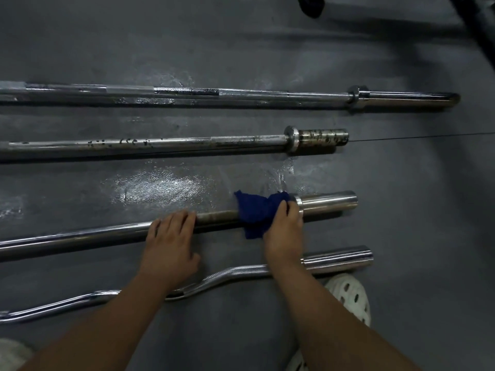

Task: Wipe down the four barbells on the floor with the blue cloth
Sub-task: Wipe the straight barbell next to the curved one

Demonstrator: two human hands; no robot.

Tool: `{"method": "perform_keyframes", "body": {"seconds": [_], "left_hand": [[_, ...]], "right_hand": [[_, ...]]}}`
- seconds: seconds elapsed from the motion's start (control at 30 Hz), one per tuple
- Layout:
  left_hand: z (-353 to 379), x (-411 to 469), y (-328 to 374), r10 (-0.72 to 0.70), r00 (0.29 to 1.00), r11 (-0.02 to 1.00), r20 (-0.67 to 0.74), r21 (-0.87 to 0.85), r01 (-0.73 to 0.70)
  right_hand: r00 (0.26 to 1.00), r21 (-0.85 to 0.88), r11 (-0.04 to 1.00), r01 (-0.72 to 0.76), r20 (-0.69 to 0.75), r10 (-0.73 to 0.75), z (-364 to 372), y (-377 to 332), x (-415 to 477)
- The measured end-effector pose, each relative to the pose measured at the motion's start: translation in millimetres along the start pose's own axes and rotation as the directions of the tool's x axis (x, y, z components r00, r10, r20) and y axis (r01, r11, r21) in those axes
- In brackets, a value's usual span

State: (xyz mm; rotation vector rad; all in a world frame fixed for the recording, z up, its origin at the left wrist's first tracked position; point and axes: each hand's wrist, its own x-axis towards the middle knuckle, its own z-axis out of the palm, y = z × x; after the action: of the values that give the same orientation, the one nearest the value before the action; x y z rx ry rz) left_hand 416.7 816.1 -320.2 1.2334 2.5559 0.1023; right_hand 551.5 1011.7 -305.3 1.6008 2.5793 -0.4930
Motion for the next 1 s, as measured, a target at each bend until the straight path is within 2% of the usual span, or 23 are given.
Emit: {"method": "perform_keyframes", "body": {"seconds": [0.07,0.17,0.23,0.3,0.37,0.47,0.5,0.53,0.6,0.63,0.67,0.73,0.77,0.83,0.9,1.0], "left_hand": [[1.1,0.0,-0.5,0.0,1.0,1.0,-0.008,-0.013,-0.001],[2.5,-0.5,1.1,0.003,1.0,1.0,-0.017,-0.011,-0.003],[2.2,-0.5,1.1,0.0,1.0,1.0,-0.016,-0.007,-0.001],[1.4,-0.2,1.2,0.003,1.0,1.0,-0.016,0.0,-0.003],[1.9,0.0,1.0,0.008,1.0,1.0,-0.016,0.002,-0.008],[0.4,1.7,1.0,0.0,1.0,1.0,-0.009,0.008,0.0],[0.4,1.9,0.8,-0.005,1.0,1.0,-0.011,0.009,0.005],[0.6,2.1,0.8,-0.008,1.0,1.0,-0.013,0.008,0.008],[1.3,2.6,0.9,-0.007,1.0,1.0,-0.016,0.001,0.007],[1.6,3.4,0.9,-0.007,1.0,1.0,-0.017,0.0,0.007],[2.0,3.7,1.0,-0.011,1.0,1.0,-0.016,0.0,0.011],[2.8,4.4,1.7,-0.022,1.0,1.0,-0.017,-0.002,0.022],[3.3,4.6,2.2,-0.025,1.0,1.0,-0.018,-0.003,0.025],[3.3,4.2,3.2,-0.025,1.0,1.0,-0.012,-0.003,0.025],[2.7,3.0,2.8,-0.024,1.0,1.0,-0.009,-0.008,0.024],[1.7,2.8,2.7,-0.015,1.0,1.0,-0.01,-0.017,0.015]], "right_hand": [[0.999,0.064,0.997,-0.035,-0.017,0.036,4.3,-8.9,-9.8],[0.979,0.312,0.932,-0.185,-0.027,0.204,11.4,-13.0,-18.2],[0.935,0.51,0.793,-0.332,0.068,0.347,9.0,-12.5,-11.4],[0.864,0.652,0.591,-0.474,0.215,0.455,7.8,-21.7,1.6],[0.788,0.705,0.419,-0.573,0.332,0.518,10.9,-33.6,13.0],[0.71,0.74,0.211,-0.638,0.46,0.534,1.7,-32.3,23.9],[0.693,0.732,0.181,-0.657,0.492,0.526,-5.1,-29.1,24.4],[0.695,0.708,0.222,-0.671,0.494,0.522,-12.1,-24.3,24.2],[0.824,0.585,0.587,-0.56,0.317,0.47,-18.3,-19.2,17.9],[0.896,0.516,0.737,-0.436,0.169,0.411,-17.5,-17.7,13.1],[0.94,0.464,0.828,-0.314,0.028,0.341,-17.1,-17.1,8.6],[0.954,0.373,0.92,-0.122,-0.212,0.212,-13.0,-16.6,6.4],[0.959,0.299,0.95,-0.093,-0.229,0.166,-7.8,-17.4,6.6],[0.991,0.124,0.989,-0.079,-0.098,0.092,6.2,-22.6,2.1],[1.0,0.026,1.0,-0.016,0.012,0.015,17.6,-28.0,-1.8],[0.989,0.126,0.981,0.145,0.0,-0.146,2.1,-22.5,10.0]]}}
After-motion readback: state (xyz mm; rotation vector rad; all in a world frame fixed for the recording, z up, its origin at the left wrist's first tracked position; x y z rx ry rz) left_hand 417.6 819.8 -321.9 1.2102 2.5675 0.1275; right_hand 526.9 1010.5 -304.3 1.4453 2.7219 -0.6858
